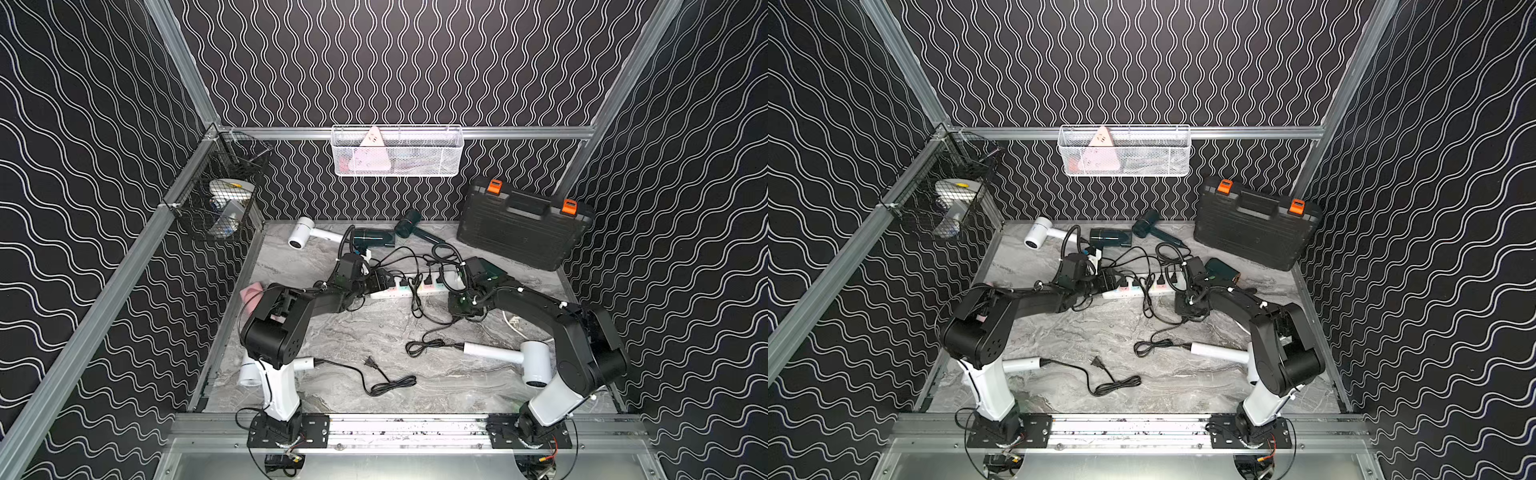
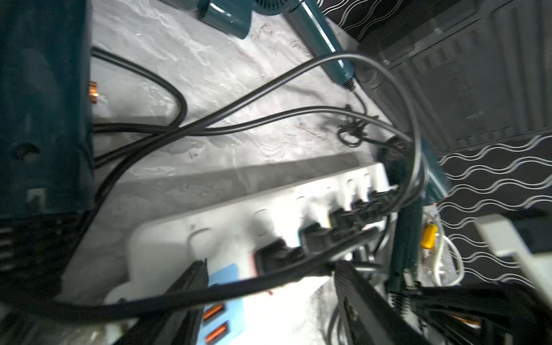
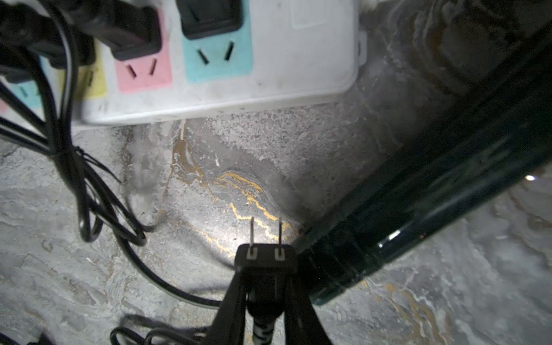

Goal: Charge the blow dryers
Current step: Adjust the socket at the center of the board.

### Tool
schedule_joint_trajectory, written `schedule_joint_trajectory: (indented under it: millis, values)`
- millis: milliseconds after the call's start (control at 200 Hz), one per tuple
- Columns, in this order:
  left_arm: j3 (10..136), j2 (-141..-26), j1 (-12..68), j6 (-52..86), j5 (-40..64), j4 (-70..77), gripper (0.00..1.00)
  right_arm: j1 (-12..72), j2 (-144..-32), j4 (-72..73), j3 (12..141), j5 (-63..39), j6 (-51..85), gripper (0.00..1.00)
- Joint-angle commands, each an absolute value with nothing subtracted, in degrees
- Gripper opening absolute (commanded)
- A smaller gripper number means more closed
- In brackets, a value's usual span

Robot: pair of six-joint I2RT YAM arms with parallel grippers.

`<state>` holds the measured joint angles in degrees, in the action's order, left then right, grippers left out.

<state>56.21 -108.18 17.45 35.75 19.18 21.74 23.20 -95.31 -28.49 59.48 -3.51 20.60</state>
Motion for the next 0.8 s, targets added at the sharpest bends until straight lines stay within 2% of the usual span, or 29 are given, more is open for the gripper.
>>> schedule_joint_trajectory:
  millis: [0,250,570,795]
  values:
    - [57.4,-108.8,16.9,33.0,16.8,19.2,0.73,23.2,-94.7,-29.2,59.3,-3.2,21.3,0.00]
    - [58.0,-108.1,15.8,27.0,16.2,19.6,0.75,23.1,-94.0,-29.6,59.2,-3.5,21.3,0.00]
    - [63.5,-115.2,10.6,25.7,32.2,25.1,0.77,23.1,-92.4,-30.5,58.8,-3.7,21.1,0.00]
    - [64.6,-118.5,10.6,26.7,37.9,27.3,0.77,23.1,-92.4,-30.8,59.1,-3.8,21.1,0.00]
